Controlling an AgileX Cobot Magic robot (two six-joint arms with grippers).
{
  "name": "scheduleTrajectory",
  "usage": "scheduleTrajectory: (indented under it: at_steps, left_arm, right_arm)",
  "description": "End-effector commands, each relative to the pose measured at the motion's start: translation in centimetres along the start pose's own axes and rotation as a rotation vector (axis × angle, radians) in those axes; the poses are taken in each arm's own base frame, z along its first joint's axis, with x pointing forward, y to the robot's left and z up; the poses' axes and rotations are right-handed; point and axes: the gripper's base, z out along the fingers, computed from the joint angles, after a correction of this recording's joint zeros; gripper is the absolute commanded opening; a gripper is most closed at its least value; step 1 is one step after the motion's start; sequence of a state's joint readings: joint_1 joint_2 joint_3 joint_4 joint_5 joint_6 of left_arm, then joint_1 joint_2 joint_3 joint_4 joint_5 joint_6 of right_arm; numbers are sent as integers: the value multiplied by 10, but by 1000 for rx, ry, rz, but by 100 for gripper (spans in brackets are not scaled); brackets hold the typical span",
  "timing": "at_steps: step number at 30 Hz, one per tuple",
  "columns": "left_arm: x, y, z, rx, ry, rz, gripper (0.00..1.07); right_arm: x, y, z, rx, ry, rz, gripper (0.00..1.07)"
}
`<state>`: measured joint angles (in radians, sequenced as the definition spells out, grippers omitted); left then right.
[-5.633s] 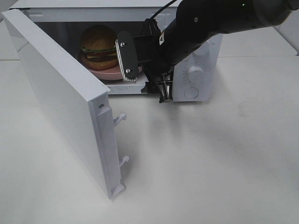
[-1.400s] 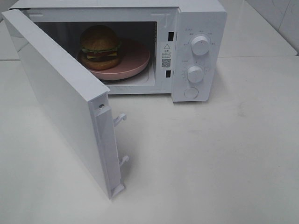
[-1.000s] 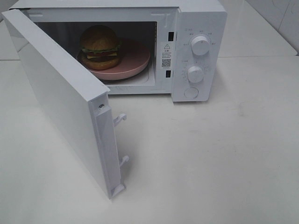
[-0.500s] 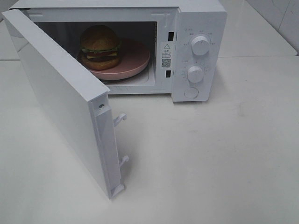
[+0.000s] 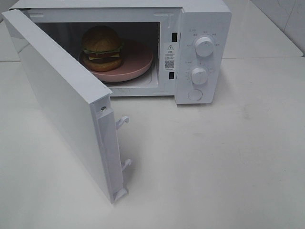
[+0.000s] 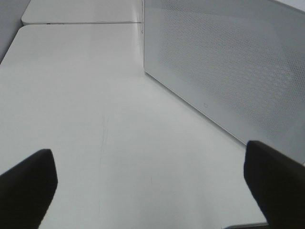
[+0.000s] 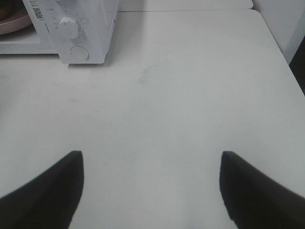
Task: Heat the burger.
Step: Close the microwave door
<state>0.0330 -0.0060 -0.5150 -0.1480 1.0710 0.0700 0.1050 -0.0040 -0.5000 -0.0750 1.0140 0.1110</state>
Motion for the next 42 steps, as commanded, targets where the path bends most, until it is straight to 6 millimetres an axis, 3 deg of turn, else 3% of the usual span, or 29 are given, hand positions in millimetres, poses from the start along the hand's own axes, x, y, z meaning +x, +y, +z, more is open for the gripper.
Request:
scheduleTrajectory:
  at_steps: [1, 12, 18, 20, 23, 25, 28, 30, 33, 34, 42]
  left_arm:
    - [1, 0, -2, -3, -21, 0, 100]
    - [-1, 0, -2, -9, -18, 2, 99]
    - [-18, 1, 0, -15, -62, 0, 95]
    - [-25, 2, 6, -16, -65, -7, 83]
    - [-27, 2, 8, -15, -60, -10, 76]
    - [-35, 3, 17, -13, -47, -21, 43]
    - [-37, 4, 20, -15, -44, -22, 35]
    - [-45, 6, 30, -20, -39, -29, 14]
    - [-48, 7, 35, -23, -37, -33, 9]
    - [-51, 7, 39, -24, -33, -34, 1]
    - [-57, 13, 70, -38, -96, 5, 0]
  right_arm:
    - [1, 0, -4, -1, -45, 4, 76]
    - [1, 0, -4, -1, -45, 4, 76]
    - [1, 0, -4, -1, -45, 4, 76]
    - [1, 0, -4, -1, -45, 4, 76]
    - [1, 0, -4, -1, -45, 4, 76]
    - [1, 0, -4, -1, -45, 4, 76]
    - [1, 0, -4, -1, -45, 4, 76]
    - [1, 0, -4, -1, -45, 4, 76]
    - [1, 0, -4, -1, -45, 4, 76]
    - [1, 0, -4, -1, -45, 4, 76]
    - [1, 0, -4, -1, -45, 5, 76]
